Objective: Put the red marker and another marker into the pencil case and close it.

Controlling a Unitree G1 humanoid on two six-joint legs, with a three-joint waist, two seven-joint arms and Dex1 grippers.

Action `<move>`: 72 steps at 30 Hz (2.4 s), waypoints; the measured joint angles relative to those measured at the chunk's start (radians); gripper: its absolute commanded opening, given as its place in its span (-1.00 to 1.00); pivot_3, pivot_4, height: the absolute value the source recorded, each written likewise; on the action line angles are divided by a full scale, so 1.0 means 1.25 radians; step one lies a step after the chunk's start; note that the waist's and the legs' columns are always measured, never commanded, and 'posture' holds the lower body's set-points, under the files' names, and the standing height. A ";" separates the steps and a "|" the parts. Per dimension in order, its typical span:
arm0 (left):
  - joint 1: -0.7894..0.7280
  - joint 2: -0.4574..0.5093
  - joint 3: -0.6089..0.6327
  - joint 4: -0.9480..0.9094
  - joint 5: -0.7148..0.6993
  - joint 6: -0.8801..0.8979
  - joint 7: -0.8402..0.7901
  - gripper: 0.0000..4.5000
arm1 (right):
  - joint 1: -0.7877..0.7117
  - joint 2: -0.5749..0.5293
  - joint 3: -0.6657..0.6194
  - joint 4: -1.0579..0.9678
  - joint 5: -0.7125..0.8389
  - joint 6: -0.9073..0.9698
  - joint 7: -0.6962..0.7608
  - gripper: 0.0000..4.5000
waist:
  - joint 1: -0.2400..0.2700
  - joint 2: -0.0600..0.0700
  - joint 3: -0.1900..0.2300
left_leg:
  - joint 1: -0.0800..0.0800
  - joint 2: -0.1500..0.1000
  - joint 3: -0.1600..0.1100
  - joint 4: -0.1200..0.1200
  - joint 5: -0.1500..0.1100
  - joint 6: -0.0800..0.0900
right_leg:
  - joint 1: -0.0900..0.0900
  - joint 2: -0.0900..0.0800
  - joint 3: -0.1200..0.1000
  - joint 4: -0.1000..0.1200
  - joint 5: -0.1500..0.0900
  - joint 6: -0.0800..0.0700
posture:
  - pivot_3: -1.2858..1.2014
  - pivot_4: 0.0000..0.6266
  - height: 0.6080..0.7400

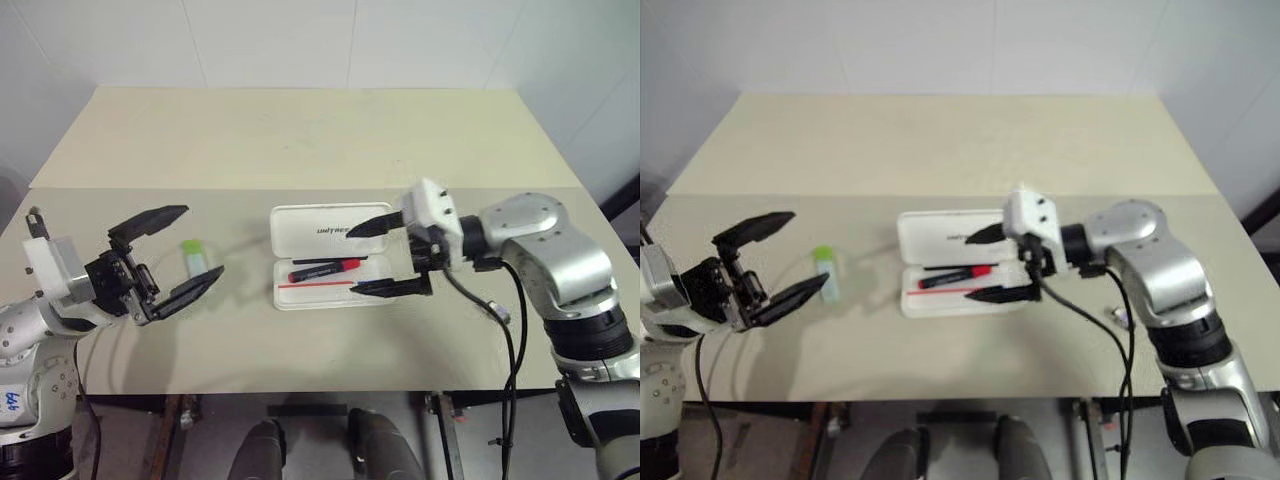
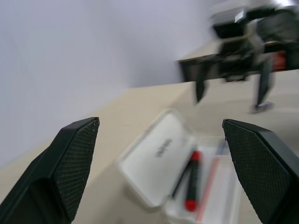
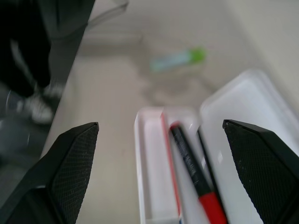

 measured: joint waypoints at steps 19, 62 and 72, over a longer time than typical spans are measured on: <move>0.043 -0.254 -0.080 -0.145 0.202 0.442 0.695 1.00 | 0.070 -0.008 -0.038 0.025 0.029 -0.066 -0.050 0.99 | 0.002 -0.001 0.000 | 0.002 0.000 0.000 0.003 0.000 0.000 | 0.003 0.001 0.001 0.000 0.001 0.001 | 0.03 -0.52 1.00; -0.260 -0.345 -0.178 -0.110 0.375 1.105 0.920 -0.53 | 0.099 -0.009 -0.035 0.020 0.016 -0.085 -0.102 1.00 | -0.006 -0.001 0.000 | 0.007 0.001 0.000 0.002 0.001 -0.002 | 0.004 0.007 0.007 0.000 0.002 -0.001 | 0.03 -0.52 1.00; -0.206 -0.088 -0.099 -0.055 0.307 0.708 0.599 -0.53 | 0.108 -0.035 -0.045 0.022 0.022 -0.085 -0.103 1.00 | 0.001 -0.006 0.002 | 0.008 0.001 0.000 0.001 0.000 -0.004 | 0.004 0.009 0.011 -0.004 -0.001 -0.015 | 0.03 -0.52 1.00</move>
